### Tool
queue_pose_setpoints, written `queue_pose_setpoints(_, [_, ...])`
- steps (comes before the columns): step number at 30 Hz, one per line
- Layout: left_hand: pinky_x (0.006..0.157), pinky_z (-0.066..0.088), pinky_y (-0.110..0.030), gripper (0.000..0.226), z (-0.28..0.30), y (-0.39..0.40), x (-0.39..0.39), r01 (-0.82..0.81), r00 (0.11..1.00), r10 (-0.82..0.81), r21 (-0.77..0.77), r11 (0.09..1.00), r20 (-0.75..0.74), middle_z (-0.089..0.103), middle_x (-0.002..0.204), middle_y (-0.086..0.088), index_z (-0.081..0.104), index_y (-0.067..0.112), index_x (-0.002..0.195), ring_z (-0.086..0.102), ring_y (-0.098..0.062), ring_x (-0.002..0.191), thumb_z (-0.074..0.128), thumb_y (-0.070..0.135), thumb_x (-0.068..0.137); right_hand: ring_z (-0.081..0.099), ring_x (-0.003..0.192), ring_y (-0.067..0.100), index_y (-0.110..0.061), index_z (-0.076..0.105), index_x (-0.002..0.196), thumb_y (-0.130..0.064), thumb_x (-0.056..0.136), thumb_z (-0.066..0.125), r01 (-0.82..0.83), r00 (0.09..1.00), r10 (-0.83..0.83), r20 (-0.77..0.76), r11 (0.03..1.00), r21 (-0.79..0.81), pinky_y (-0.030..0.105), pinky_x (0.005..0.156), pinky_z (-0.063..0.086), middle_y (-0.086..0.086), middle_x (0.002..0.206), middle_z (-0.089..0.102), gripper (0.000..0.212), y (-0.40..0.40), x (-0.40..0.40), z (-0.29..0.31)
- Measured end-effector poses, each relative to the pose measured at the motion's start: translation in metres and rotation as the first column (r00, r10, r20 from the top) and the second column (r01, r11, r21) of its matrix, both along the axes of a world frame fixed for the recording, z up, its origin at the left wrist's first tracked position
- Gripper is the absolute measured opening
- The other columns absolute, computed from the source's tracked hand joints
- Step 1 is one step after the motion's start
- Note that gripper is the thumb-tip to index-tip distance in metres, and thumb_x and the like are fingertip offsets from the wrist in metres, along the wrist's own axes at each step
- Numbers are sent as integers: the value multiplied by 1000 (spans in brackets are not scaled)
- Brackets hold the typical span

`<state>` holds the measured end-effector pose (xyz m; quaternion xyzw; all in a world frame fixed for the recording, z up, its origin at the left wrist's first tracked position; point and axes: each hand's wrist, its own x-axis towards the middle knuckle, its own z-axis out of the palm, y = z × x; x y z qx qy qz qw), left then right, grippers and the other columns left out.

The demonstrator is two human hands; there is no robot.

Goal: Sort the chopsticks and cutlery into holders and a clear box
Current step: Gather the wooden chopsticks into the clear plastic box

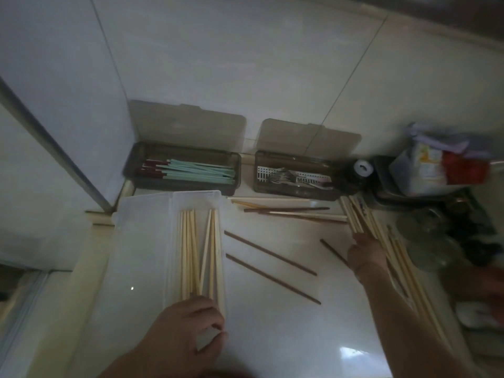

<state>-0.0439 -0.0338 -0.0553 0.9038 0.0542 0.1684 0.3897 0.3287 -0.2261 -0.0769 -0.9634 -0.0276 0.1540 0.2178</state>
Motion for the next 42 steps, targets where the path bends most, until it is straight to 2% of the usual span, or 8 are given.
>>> queue_pose_setpoints(13, [70, 41, -7, 9, 6, 2, 2, 14, 998, -14, 12, 1000, -60, 59, 85, 17, 66, 28, 80, 55, 3, 76, 74, 31, 79, 64, 92, 30, -10, 68, 102, -37, 97, 45, 10, 979, 93, 180, 865, -501, 36, 77, 48, 15, 100, 67, 36, -8, -16, 16])
queue_pose_setpoints(20, [73, 44, -10, 10, 4, 0, 1, 12, 998, -12, 12, 1000, -61, 61, 84, 14, 66, 25, 80, 59, -4, 77, 75, 30, 79, 49, 62, 22, -8, 66, 81, -29, 94, 46, 133, 986, -93, 137, 937, -324, 31, 68, 44, 9, 67, 53, 31, -8, -31, 46])
queue_pose_setpoints(27, [67, 47, -14, 13, 3, -1, 1, -7, 997, 8, 9, 1000, -73, 60, 83, 14, 65, 26, 81, 58, -4, 74, 74, 35, 81, 51, 60, 14, -19, 65, 91, -25, 97, 49, 20, 975, -49, 218, 991, 133, 19, 53, 31, 3, 75, 64, 19, 7, -100, 77])
queue_pose_setpoints(31, [71, 39, -6, 10, 3, -3, 2, -25, 998, 25, 4, 1000, -66, 61, 82, 13, 69, 23, 80, 57, -2, 74, 74, 31, 83, 61, 58, 16, -18, 67, 87, -36, 96, 50, 96, 977, -183, 108, 832, 546, 25, 53, 43, 2, 69, 68, 26, 44, -112, 82])
queue_pose_setpoints(34, [69, 44, -11, 8, -1, -4, 0, -35, 999, 35, -7, 999, -25, 63, 81, 9, 71, 21, 81, 58, -5, 74, 73, 27, 85, 60, 52, 8, -16, 69, 97, -16, 91, 60, 100, 989, -148, 7, 701, 706, 23, 46, 47, 5, 80, 68, 10, 75, -117, 87])
queue_pose_setpoints(37, [67, 46, -14, 6, -1, -2, 0, -52, 998, 52, 1, 999, -21, 63, 80, 9, 71, 20, 80, 58, -6, 72, 74, 24, 83, 55, 48, 3, -16, 71, 96, -7, 88, 63, -60, 998, 35, 49, 667, 743, 20, 48, 45, -5, 70, 66, 14, 106, -135, 98])
queue_pose_setpoints(39, [66, 46, -14, 6, 1, -2, 1, -52, 998, 52, -4, 999, -24, 63, 80, 9, 70, 20, 79, 58, -6, 71, 74, 24, 83, 50, 48, 8, -16, 69, 91, -3, 88, 63, -173, 976, 201, 82, 491, 854, 22, 47, 42, -8, 61, 61, 14, 125, -157, 115])
queue_pose_setpoints(42, [66, 48, -17, 10, 1, -4, 1, -34, 995, 34, 4, 999, 94, 64, 79, 5, 69, 16, 76, 60, -12, 71, 72, 20, 85, 46, 55, 3, -15, 66, 93, 0, 85, 61, -627, 738, 498, 454, 261, 734, 18, 54, 40, -10, 67, 56, 18, 144, -191, 121])
